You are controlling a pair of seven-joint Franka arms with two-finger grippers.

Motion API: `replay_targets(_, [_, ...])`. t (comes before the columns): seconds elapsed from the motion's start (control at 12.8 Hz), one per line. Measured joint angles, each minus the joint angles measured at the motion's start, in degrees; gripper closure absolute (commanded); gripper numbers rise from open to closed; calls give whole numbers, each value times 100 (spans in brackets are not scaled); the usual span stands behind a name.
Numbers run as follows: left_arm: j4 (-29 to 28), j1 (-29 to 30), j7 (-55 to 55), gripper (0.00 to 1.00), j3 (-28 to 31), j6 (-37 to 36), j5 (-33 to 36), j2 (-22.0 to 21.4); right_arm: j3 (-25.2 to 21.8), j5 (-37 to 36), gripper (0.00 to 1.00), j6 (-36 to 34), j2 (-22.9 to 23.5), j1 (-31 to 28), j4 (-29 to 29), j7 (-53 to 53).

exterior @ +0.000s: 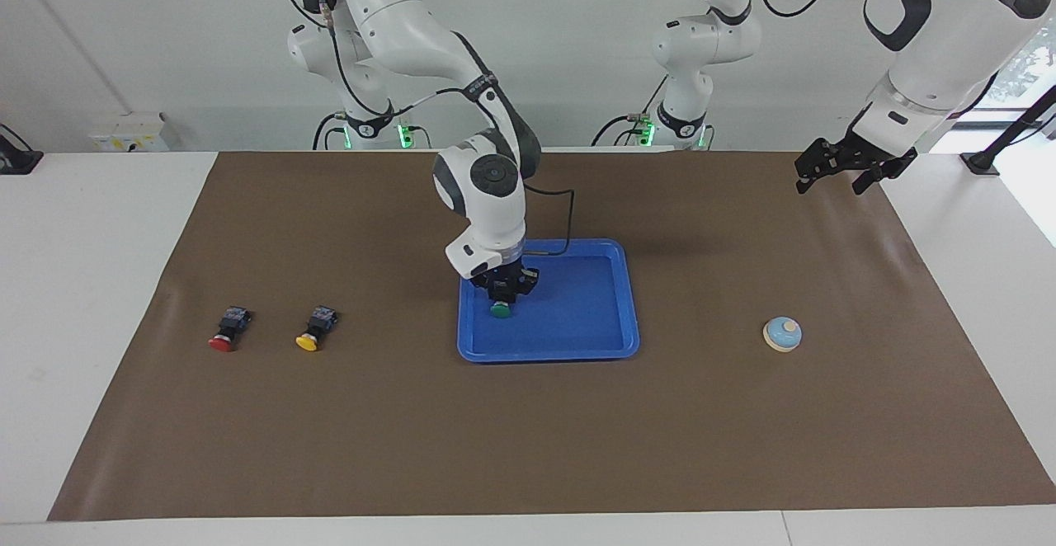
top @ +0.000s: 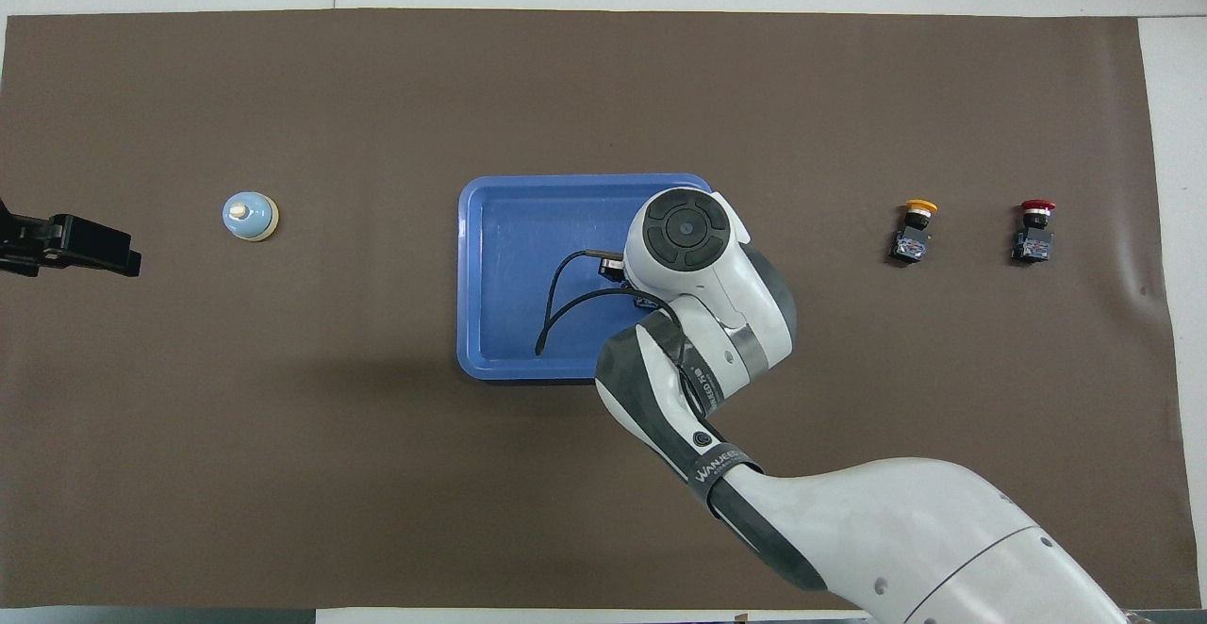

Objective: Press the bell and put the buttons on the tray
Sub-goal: 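Carry the green button over the blue tray and lower it, then release the green button and reach the right gripper to the yellow button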

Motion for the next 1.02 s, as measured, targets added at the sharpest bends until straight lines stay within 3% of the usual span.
replay_targets(0.24, [0,0,0,0,0,0,0,0,-62,0,0,-182,-114,-44,66,43])
replay_targets(0.39, [0,0,0,0,0,0,0,0,-118,-10,0,-776,-317,-264,360,30])
replay_targets(0.71, [0,0,0,0,0,0,0,0,-145,-26,0,-1593,-781,-1302,707,-874])
replay_targets(1.02, [0,0,0,0,0,0,0,0,-165,-30,0,-1655,-801,-2388,532,-2135])
